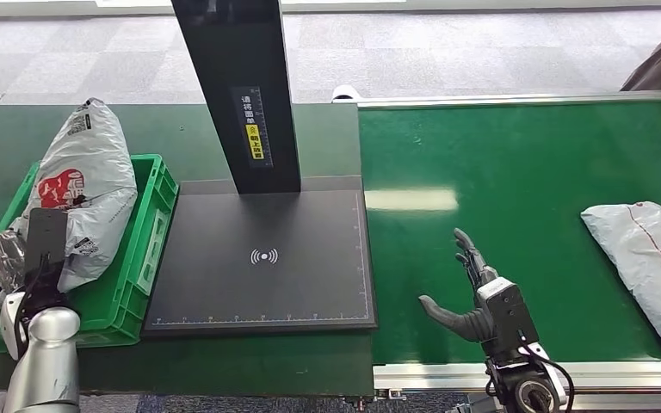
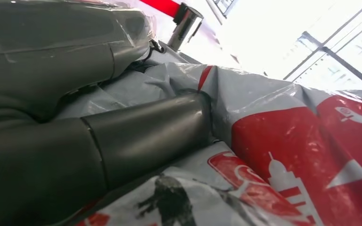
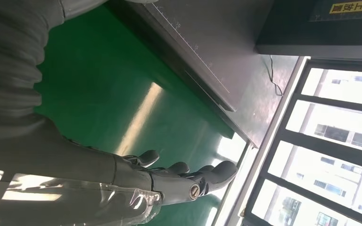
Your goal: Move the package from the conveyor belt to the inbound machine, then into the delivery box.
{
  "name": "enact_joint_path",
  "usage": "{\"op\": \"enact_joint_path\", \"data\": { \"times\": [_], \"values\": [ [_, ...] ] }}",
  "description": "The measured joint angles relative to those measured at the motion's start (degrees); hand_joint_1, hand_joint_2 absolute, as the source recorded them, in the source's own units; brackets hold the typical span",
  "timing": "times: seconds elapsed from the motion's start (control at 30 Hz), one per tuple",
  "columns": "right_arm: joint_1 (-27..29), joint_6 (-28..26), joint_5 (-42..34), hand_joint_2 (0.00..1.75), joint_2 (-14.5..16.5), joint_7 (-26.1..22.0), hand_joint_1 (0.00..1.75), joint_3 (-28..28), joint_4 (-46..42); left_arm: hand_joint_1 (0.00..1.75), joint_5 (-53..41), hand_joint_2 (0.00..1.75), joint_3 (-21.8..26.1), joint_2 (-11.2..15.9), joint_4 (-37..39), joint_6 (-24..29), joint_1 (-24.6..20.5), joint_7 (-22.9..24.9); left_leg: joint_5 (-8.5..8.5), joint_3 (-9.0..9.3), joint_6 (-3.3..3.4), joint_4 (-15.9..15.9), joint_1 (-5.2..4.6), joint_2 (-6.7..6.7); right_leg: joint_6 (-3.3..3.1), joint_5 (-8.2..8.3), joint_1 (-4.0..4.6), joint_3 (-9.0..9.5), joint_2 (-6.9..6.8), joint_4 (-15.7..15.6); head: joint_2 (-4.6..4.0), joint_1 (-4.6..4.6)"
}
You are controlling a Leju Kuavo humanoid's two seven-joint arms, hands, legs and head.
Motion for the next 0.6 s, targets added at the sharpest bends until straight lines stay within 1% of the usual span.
{"op": "enact_joint_path", "data": {
  "times": [0.03,0.1,0.13,0.17,0.2,0.37,0.6],
  "values": [
    [0.0,0.0,0.1,1.75,0.1,0.1,0.00,0.0,0.0,1.33,-0.3,0.00,0.3,-0.1,-0.2,-0.2,0.2,0.3,0.00,0.00,0.00,0.0,0.00,-0.01,0.00,0.00,0.00,0.00,0.00,0.0,0.00,0.00],
    [0.0,0.0,0.3,1.75,0.2,0.2,0.00,0.0,0.0,0.50,-0.7,0.00,0.8,-0.3,-0.6,-0.4,0.4,0.6,0.00,0.00,0.00,0.0,0.00,-0.01,0.00,0.00,0.00,0.00,0.00,0.0,0.00,-0.01],
    [0.0,0.1,0.4,1.75,0.3,0.2,0.00,0.0,0.0,0.13,-0.9,0.00,1.1,-0.4,-0.8,-0.2,0.6,0.7,0.00,0.00,0.00,0.0,0.00,0.00,0.00,0.00,0.00,0.00,0.00,0.0,0.00,-0.01],
    [0.0,0.1,0.4,1.75,0.4,0.2,0.00,0.0,0.0,0.02,-1.1,0.00,1.4,-0.5,-1.2,0.0,0.7,0.7,0.00,0.00,0.00,0.0,0.00,0.00,0.00,0.00,0.00,0.00,0.00,0.0,0.00,-0.01],
    [0.0,0.1,0.4,1.75,0.4,0.2,0.00,0.0,0.0,0.00,-1.2,0.00,1.7,-0.7,-1.6,0.4,0.8,0.6,0.00,0.00,0.00,0.0,0.00,0.00,0.00,0.00,0.00,0.00,0.00,0.0,0.00,-0.01],
    [0.0,0.3,0.5,1.75,0.5,0.2,0.00,0.0,0.0,0.00,-0.9,0.00,2.9,-1.3,-4.1,2.6,1.2,-1.5,0.00,0.00,0.00,0.0,0.00,-0.02,0.00,0.00,0.00,0.00,0.00,0.0,0.00,-0.01],
    [0.0,0.3,0.6,1.75,0.7,0.2,0.00,0.0,0.0,0.00,0.4,0.00,3.3,-2.0,-6.4,3.5,1.6,-3.5,0.00,0.00,0.00,0.0,0.00,-0.02,0.00,0.00,0.00,0.00,-0.01,0.0,0.00,-0.01]
  ]
}}
